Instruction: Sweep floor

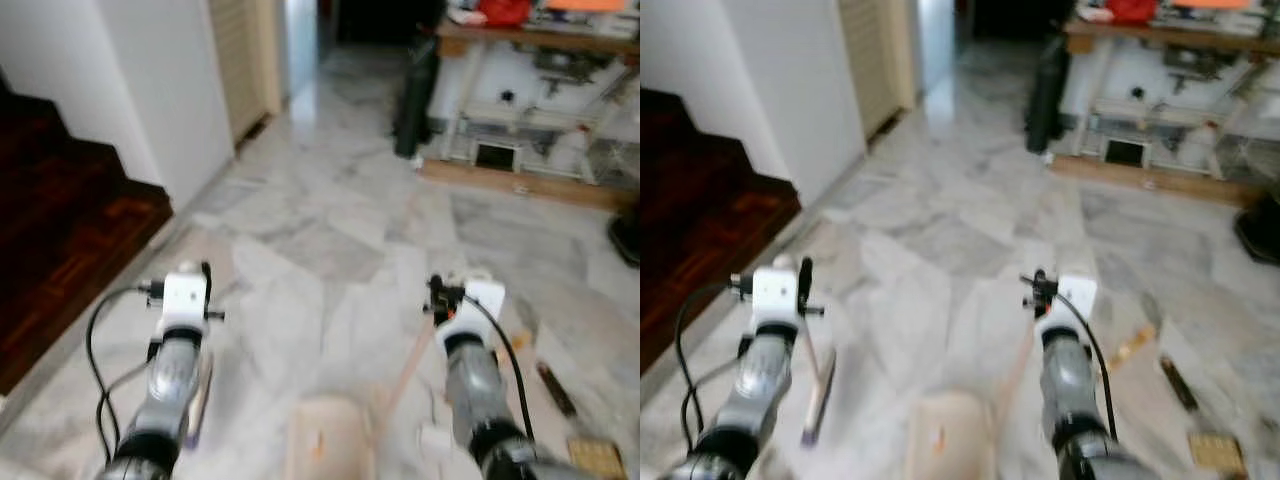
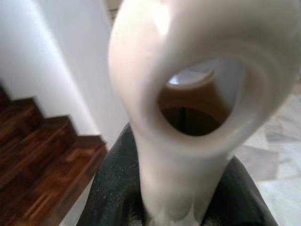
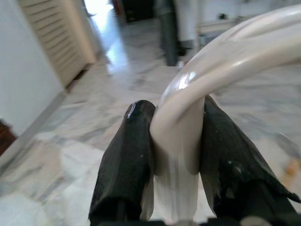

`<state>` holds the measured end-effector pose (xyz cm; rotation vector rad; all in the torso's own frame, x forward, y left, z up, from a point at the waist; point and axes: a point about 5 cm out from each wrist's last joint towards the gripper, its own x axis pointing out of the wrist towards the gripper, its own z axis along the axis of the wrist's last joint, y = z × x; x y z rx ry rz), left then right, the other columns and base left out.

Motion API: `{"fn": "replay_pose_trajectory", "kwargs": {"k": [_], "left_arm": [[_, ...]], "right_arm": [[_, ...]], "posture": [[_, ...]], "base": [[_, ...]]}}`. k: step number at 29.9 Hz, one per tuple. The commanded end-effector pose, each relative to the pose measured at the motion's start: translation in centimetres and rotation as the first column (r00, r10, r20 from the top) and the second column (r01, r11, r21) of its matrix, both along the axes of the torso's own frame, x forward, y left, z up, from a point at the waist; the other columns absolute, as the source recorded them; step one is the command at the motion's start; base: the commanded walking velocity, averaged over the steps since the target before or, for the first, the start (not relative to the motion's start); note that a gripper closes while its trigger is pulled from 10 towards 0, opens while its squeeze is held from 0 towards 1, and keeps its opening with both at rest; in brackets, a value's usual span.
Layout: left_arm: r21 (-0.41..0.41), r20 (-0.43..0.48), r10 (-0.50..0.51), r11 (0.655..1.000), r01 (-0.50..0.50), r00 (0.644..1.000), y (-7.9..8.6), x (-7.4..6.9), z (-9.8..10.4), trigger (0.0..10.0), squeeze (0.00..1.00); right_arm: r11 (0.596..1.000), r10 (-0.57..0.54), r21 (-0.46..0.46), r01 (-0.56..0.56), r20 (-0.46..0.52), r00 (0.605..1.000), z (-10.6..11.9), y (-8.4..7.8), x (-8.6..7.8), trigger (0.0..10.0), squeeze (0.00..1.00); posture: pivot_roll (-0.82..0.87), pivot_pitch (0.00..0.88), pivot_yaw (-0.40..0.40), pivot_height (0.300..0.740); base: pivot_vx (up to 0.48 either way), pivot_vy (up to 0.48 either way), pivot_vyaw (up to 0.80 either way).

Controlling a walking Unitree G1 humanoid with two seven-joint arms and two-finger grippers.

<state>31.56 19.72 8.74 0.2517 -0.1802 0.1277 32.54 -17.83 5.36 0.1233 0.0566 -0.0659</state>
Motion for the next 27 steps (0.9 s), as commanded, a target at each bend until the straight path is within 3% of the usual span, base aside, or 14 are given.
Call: {"fn": "replay_pose_trajectory", "kwargs": {"k": [1, 27], "left_arm": [[0.002, 0.038, -0.013, 1.0, 0.013, 0.999, -0.51, 0.33, 0.76, 10.0, 0.0], [-0.022, 0.053, -0.019, 1.0, 0.02, 0.998, -1.24, 0.63, 0.89, 10.0, 0.0]], "right_arm": [[1.0, -0.009, 0.013, 0.009, 0.032, 0.999, 0.71, -0.11, 0.41, 10.0, 0.0], [1.0, 0.026, 0.013, -0.027, 0.051, 0.998, 1.57, 0.49, 1.16, 10.0, 0.0]], "posture": [[0.03, 0.0, 0.061, 0.74], [0.03, 0.0, 0.038, 0.74]], "base": [[0.0, 0.0, -0.8], [0.0, 0.0, -0.8]]}}
